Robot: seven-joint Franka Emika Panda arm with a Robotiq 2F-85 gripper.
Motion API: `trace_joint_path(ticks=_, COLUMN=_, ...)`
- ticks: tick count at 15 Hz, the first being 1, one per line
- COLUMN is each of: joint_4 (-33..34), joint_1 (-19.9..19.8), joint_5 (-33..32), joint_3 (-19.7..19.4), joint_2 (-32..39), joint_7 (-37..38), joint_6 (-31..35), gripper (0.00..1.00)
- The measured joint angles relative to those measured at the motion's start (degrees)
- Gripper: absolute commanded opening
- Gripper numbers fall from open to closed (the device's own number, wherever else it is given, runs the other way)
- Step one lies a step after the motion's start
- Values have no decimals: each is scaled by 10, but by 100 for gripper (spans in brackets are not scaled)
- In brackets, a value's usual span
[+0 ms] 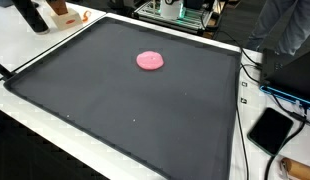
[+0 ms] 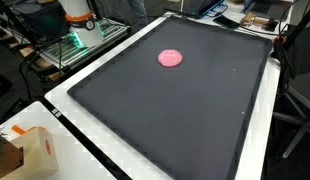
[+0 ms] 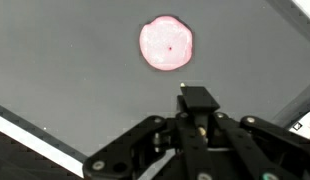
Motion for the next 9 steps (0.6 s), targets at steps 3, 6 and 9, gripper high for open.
trace_joint_path(ticks=3, joint_4=1, joint_1=0, joint_5=1, joint_3=-1, joint_2=5, joint_7=-2, joint_6=0, gripper=3)
trace_joint_path(ticks=6, joint_4=-4, joint_1=-4, joint_5=5, joint_3=-6, joint_2=23, joint_7=-24, joint_6=1, gripper=3)
trace_joint_path(ticks=9, joint_4=-20, joint_1=-11, joint_5=12, joint_3=-11, joint_2=34, joint_7=-58, joint_6=9, gripper=3)
